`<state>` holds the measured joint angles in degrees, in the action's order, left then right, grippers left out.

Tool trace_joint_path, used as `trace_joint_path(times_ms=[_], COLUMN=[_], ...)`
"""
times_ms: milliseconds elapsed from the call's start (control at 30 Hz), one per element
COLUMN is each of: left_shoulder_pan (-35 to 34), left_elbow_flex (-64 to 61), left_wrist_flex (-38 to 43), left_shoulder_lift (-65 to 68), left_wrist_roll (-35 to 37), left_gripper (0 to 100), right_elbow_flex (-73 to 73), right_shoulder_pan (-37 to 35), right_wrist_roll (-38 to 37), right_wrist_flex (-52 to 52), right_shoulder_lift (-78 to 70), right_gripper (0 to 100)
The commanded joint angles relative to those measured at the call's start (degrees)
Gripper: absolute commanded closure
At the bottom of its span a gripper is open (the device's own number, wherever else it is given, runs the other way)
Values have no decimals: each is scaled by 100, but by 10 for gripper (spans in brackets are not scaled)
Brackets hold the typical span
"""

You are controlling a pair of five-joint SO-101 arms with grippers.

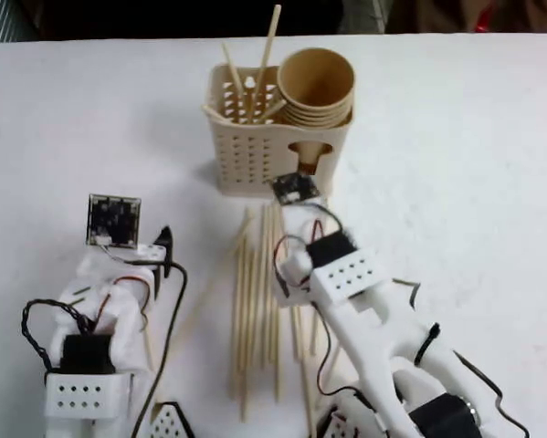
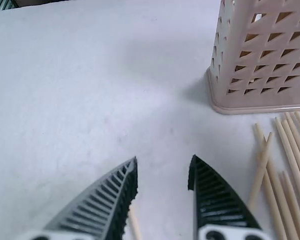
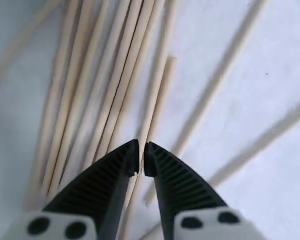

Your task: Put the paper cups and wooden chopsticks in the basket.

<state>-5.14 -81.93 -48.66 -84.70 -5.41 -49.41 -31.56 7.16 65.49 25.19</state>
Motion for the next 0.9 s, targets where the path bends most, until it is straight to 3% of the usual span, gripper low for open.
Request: trace_joint_path(times_ms=[0, 100, 400, 700, 867], left_shoulder_pan=[-40, -40, -40, -40, -40], left_elbow_flex=[18, 18, 18, 18, 26], left_wrist_flex=[141, 132, 141, 123, 123], left_shoulder_lift=[-66, -66, -66, -66, -66], left_wrist_roll=[-44, -44, -44, -44, -44], left_gripper=[823, 823, 823, 823, 823], right_elbow_flex=[-396, -642, -721, -193, -53], right_shoulder_pan=[-215, -242, -251, -242, -251], right_wrist_roll=[26, 114, 114, 123, 105], right_wrist_flex=[-681, -1051, -1596, -1516, -1402], right_shoulder_lift=[171, 171, -637, -1745, -1868], right_gripper=[881, 841, 849, 980, 980])
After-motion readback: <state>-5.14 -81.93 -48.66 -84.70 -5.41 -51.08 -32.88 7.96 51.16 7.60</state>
